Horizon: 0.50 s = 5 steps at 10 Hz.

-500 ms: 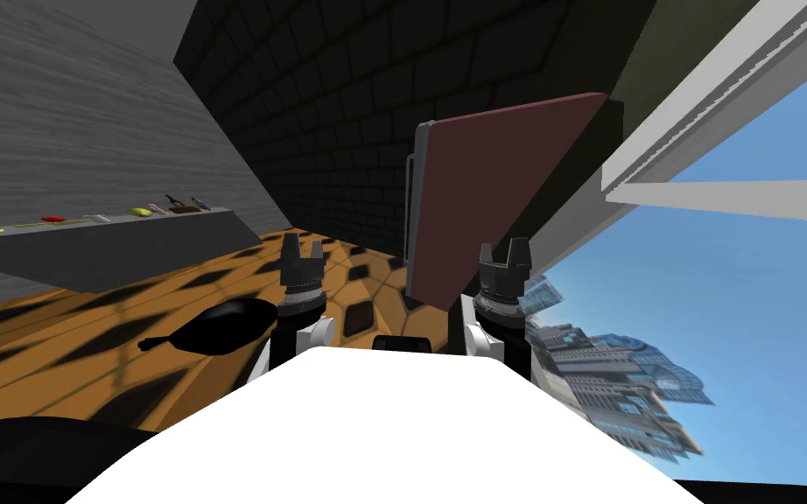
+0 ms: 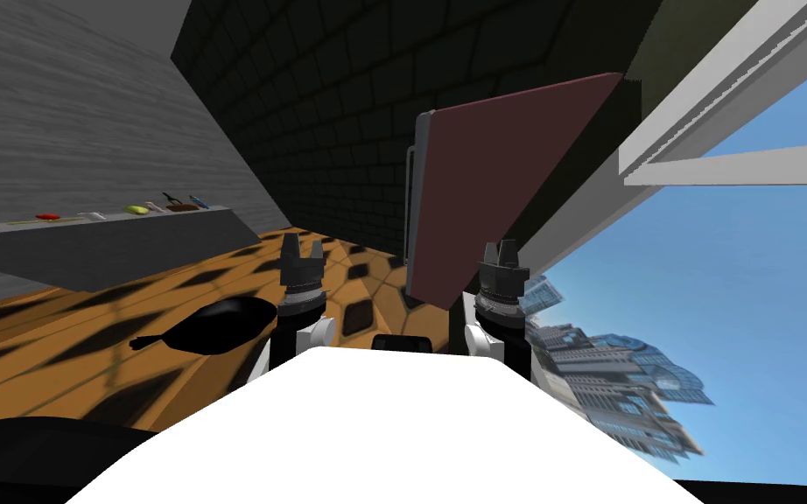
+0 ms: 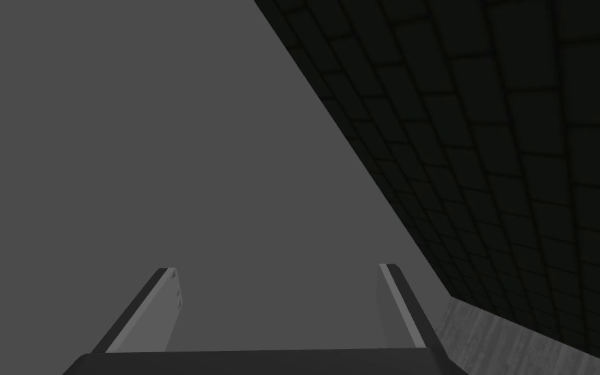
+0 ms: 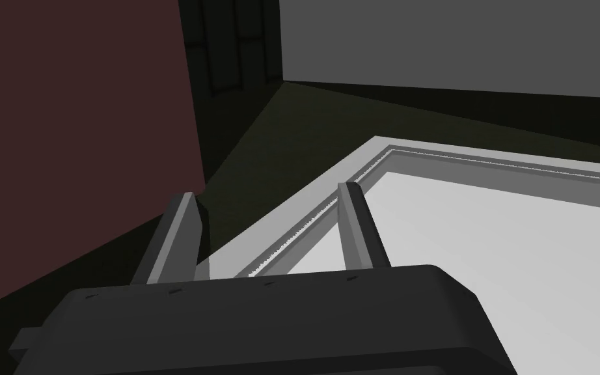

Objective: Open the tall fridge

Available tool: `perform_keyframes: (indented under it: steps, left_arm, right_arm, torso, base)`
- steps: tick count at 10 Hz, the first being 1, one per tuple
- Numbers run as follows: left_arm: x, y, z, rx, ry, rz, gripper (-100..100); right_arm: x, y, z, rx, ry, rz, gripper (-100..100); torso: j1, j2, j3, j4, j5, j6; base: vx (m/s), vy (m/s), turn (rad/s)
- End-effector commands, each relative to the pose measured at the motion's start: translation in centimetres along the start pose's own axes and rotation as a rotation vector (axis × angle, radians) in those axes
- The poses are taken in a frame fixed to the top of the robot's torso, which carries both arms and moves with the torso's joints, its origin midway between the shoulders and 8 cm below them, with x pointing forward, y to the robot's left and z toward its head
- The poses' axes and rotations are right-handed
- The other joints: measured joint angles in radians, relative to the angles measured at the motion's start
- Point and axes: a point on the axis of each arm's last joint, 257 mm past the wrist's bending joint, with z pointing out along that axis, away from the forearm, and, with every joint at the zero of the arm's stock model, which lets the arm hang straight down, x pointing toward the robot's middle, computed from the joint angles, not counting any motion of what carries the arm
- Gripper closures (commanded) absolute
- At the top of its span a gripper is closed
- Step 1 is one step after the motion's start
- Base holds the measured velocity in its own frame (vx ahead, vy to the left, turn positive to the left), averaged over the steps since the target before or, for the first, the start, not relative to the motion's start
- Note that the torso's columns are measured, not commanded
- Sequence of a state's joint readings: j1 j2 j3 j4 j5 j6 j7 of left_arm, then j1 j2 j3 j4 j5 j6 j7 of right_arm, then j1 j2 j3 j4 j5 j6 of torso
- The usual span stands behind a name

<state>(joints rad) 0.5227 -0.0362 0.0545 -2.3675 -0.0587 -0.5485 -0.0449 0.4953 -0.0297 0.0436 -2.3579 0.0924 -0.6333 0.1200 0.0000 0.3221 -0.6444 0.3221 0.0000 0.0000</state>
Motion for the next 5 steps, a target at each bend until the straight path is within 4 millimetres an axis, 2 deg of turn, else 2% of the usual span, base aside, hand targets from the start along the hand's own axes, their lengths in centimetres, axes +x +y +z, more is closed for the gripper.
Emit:
perform_keyframes:
  steps: [1, 4, 5]
  left_arm:
    - [0.00, 0.00, 0.00, 0.000, 0.000, 0.000, 0]
    - [0.00, 0.00, 0.00, 0.000, 0.000, 0.000, 0]
    - [0.00, 0.00, 0.00, 0.000, 0.000, 0.000, 0]
  right_arm:
    - [0.00, 0.00, 0.00, 0.000, 0.000, 0.000, 0]
    - [0.00, 0.00, 0.00, 0.000, 0.000, 0.000, 0]
    - [0.20, -0.56, -0.33, 0.015, 0.035, -0.033, -100]
  torso:
    - [0.000, 0.074, -0.147, 0.074, 0.000, 0.000]
    - [0.000, 0.296, -0.590, 0.295, 0.000, 0.000]
    - [0.000, 0.369, -0.738, 0.369, 0.000, 0.000]
  base:
    - [0.000, 0.000, 0.000]
    - [0.000, 0.000, 0.000]
    - [0.036, 0.021, -0.044]
